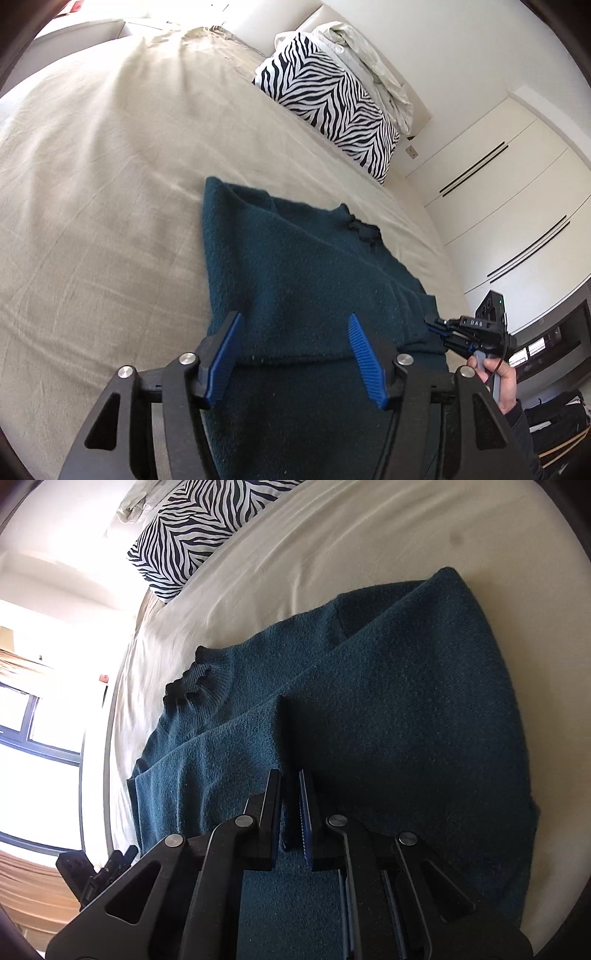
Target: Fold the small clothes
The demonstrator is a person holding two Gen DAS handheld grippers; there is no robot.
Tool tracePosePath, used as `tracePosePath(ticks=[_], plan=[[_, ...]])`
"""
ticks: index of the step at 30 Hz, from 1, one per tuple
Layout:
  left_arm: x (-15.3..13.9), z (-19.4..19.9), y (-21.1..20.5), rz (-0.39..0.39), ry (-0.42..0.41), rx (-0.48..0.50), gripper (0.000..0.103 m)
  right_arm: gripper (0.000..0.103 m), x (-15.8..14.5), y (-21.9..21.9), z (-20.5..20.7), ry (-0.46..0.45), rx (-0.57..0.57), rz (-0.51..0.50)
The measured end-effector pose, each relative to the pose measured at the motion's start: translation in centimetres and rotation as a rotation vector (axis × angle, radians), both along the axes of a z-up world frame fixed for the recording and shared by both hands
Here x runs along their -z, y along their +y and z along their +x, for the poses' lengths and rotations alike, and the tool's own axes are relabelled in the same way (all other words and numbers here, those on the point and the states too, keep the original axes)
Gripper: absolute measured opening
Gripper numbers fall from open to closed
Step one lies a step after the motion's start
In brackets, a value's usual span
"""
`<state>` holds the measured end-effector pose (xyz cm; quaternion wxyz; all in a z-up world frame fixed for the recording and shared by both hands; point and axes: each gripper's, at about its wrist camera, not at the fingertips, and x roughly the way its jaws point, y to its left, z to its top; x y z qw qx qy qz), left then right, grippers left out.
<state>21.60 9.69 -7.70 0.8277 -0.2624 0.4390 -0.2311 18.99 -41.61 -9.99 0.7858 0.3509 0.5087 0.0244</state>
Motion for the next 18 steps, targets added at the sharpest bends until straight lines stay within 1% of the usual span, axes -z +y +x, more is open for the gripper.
tracePosePath(ticks=[3,5,7,9,10,11,13,16,18], plan=[[-0.7,2.0,-0.1,-0.015,-0.009,-0.034,0.063,0.009,-1.0,0.8,-0.2,-0.033,-0.021,-0.007],[-0.5,3.4,-0.6,-0.032,-0.003,-0.03,0.063,0.009,-1.4,1.4,-0.1,-0.057,-0.034,0.003],[0.4,4.5,-1.8,-0.011,0.023,-0.018,0.063,0.009,-1.3,1.9,0.2,-0.064,-0.041,0.016],[2.0,5.2,-2.7,0.034,0.064,-0.022,0.063,0.009,-0.4,2.1,0.3,-0.04,-0.042,0.014],[2.7,5.2,-2.9,0.049,0.073,-0.025,0.063,0.009,0.3,2.0,0.2,-0.015,-0.037,0.006],[3.1,5.1,-2.9,0.055,0.059,-0.022,0.063,0.009,1.0,1.5,0.0,-0.001,-0.018,0.001],[3.2,4.8,-2.8,0.055,0.04,-0.016,0.063,0.009,2.0,0.3,-0.8,-0.03,0.012,0.09],[3.1,4.8,-2.6,0.068,0.04,-0.003,0.063,0.009,2.0,-1.1,-2.1,-0.028,0.064,0.085],[3.0,4.9,-2.6,0.07,0.043,-0.003,0.063,0.009,1.3,-1.5,-2.8,-0.024,0.09,0.059]])
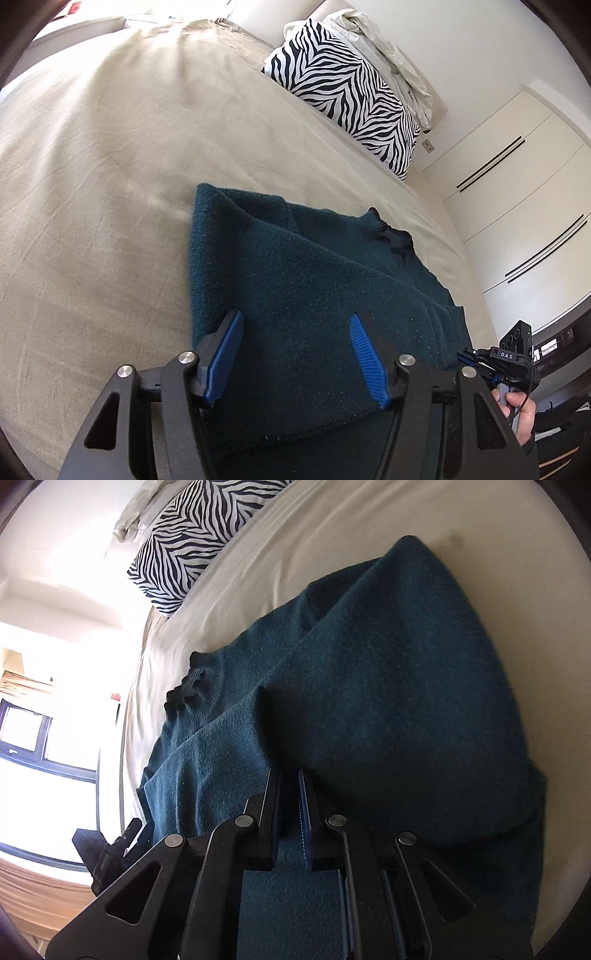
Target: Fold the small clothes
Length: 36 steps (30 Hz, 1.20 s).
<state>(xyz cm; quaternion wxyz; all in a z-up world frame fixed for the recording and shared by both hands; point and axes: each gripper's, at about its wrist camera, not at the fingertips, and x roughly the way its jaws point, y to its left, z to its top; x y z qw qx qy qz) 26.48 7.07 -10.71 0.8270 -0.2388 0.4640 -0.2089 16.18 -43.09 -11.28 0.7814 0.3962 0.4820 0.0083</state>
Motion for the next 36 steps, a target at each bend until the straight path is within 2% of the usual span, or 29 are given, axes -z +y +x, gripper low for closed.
tracePosePath(ticks=[3,6,9,10,12,14,16,18,19,23,25,27,28,30,32,34,36], plan=[[0.1,0.0,-0.1,0.007,-0.004,-0.009,0.063,0.009,-2.2,0.6,-0.3,-0.061,-0.015,-0.03],[0.1,-0.1,-0.6,0.036,-0.011,-0.01,0.063,0.009,-4.6,2.4,0.9,-0.158,-0.063,0.024],[0.1,0.0,-0.7,0.044,-0.013,-0.015,0.063,0.012,-5.3,6.6,4.1,-0.192,-0.153,0.111],[0.2,-0.1,-0.7,0.044,-0.013,-0.016,0.063,0.015,-5.0,8.5,5.4,-0.204,-0.199,0.146],[0.2,-0.2,-0.8,0.052,-0.019,-0.014,0.063,0.038,-3.9,12.3,7.5,-0.208,-0.251,0.172],[0.2,-0.2,-0.9,0.066,-0.026,-0.006,0.063,0.05,-1.8,14.5,8.8,-0.177,-0.244,0.186],[0.2,-0.3,-1.0,0.078,-0.032,0.004,0.063,0.049,0.6,15.0,9.4,-0.136,-0.214,0.178],[0.2,-0.3,-1.0,0.075,-0.036,0.01,0.063,0.034,1.9,13.5,8.6,-0.181,-0.18,0.257],[0.3,-0.2,-1.0,0.072,-0.039,0.012,0.063,0.031,2.2,12.2,8.0,-0.194,-0.159,0.273],[0.4,-0.4,-0.8,0.06,-0.054,0.011,0.063,0.031,1.9,5.6,4.8,-0.257,-0.003,0.301],[0.3,-0.7,-0.5,0.049,-0.052,0.001,0.063,0.037,1.8,1.6,2.4,-0.255,0.116,0.278],[-0.4,-1.2,0.1,0.033,-0.03,-0.029,0.063,0.036,1.4,-1.7,-0.5,-0.262,0.193,0.299],[-0.9,-1.7,0.5,0.029,-0.025,-0.045,0.064,0.037,0.7,-2.8,-2.2,-0.261,0.222,0.279],[-2.2,-3.4,1.3,0.03,-0.039,-0.054,0.066,0.049,-1.0,-4.0,-6.1,-0.288,0.25,0.199],[-3.5,-5.9,2.4,0.034,-0.064,-0.062,0.069,0.053,-2.6,-5.4,-10.4,-0.298,0.252,0.117],[-4.2,-8.6,3.6,0.031,-0.07,-0.074,0.076,0.053,-3.7,-6.7,-14.7,-0.296,0.247,0.037],[-4.4,-11.6,4.8,0.038,-0.054,-0.087,0.076,0.054,-4.4,-7.5,-18.4,-0.276,0.242,-0.025]])
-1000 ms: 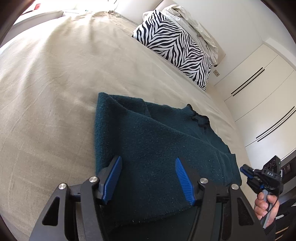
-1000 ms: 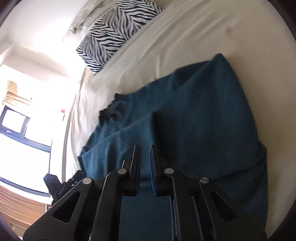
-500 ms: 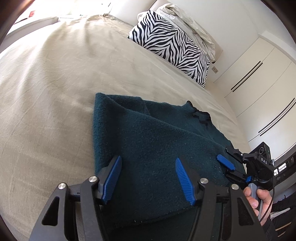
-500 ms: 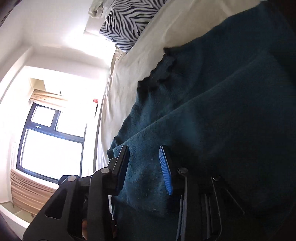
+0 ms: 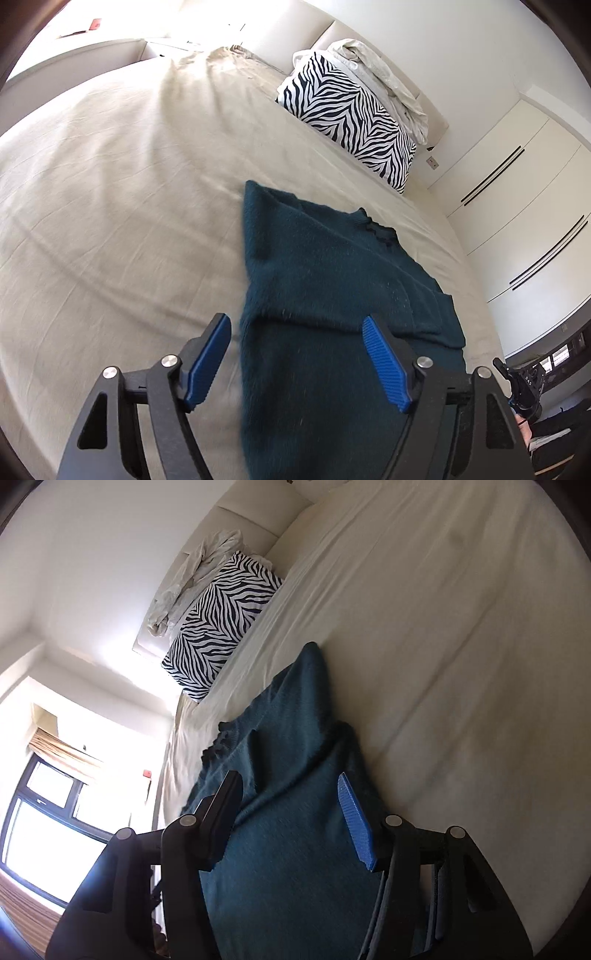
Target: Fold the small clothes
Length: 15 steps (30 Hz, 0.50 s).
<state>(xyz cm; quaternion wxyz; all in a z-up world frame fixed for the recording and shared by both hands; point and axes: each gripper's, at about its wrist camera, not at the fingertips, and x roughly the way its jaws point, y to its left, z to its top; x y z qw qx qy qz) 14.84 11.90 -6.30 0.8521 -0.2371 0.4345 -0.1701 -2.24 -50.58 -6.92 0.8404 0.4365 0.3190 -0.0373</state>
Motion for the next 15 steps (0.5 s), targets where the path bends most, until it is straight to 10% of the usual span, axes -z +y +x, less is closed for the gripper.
tracePosePath(ticks=[15], plan=[[3.0,-16.9,1.5,-0.038,0.176,0.036,0.076,0.055,1.0,2.6,-12.2,0.15,-0.089,-0.128]])
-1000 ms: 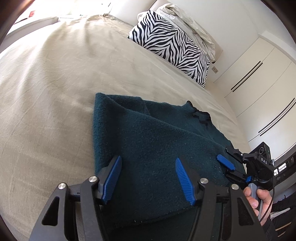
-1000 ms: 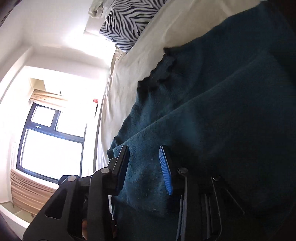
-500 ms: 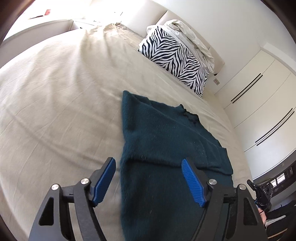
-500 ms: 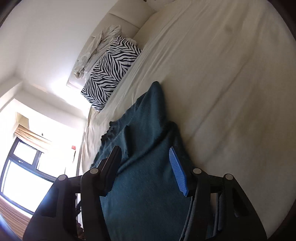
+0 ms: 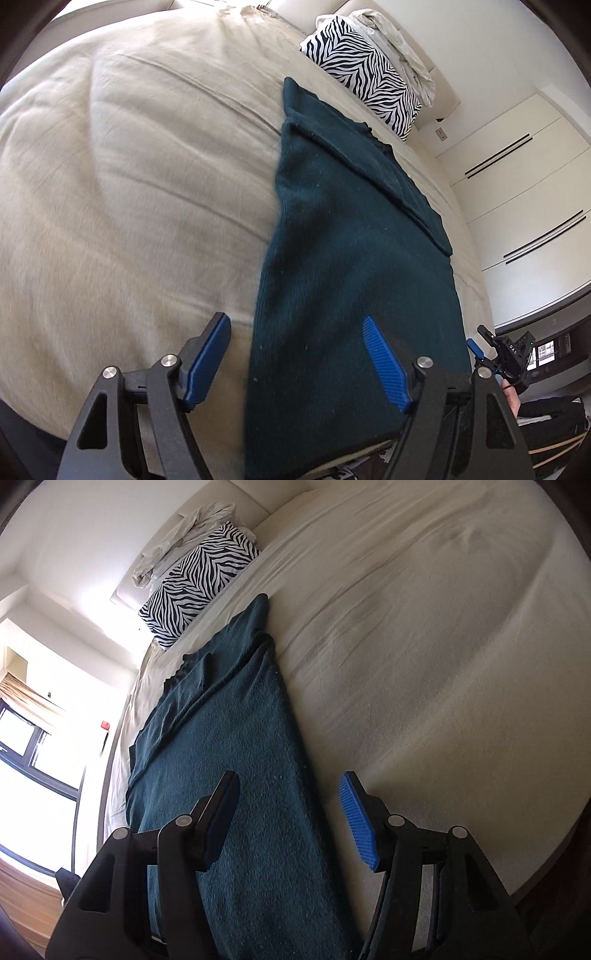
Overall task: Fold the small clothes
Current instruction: 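Grasp the teal sweater hem with the left gripper and lift it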
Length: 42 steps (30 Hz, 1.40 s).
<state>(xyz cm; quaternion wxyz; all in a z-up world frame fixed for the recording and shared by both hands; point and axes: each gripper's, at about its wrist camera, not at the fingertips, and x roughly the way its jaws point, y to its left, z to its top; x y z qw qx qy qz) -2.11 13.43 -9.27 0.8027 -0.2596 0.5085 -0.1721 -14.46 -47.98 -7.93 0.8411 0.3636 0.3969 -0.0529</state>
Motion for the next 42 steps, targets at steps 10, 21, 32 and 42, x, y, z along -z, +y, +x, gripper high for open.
tracePosePath(ticks=[10,21,32,42], plan=[[0.5,-2.3,-0.5,-0.001,0.052,0.085,0.072,0.055,-0.5,0.9,-3.1,0.063,-0.075,-0.068],[1.1,-4.1,-0.8,0.035,0.115,0.134,0.062,0.055,-0.8,0.9,-5.1,0.119,-0.134,-0.078],[2.0,-4.3,-1.0,0.036,0.161,0.167,0.013,0.055,-0.6,-0.4,-7.1,0.211,-0.151,-0.026],[1.9,-4.5,-1.5,0.035,0.148,0.183,0.009,0.055,0.4,-0.4,-7.0,0.267,-0.215,0.089]])
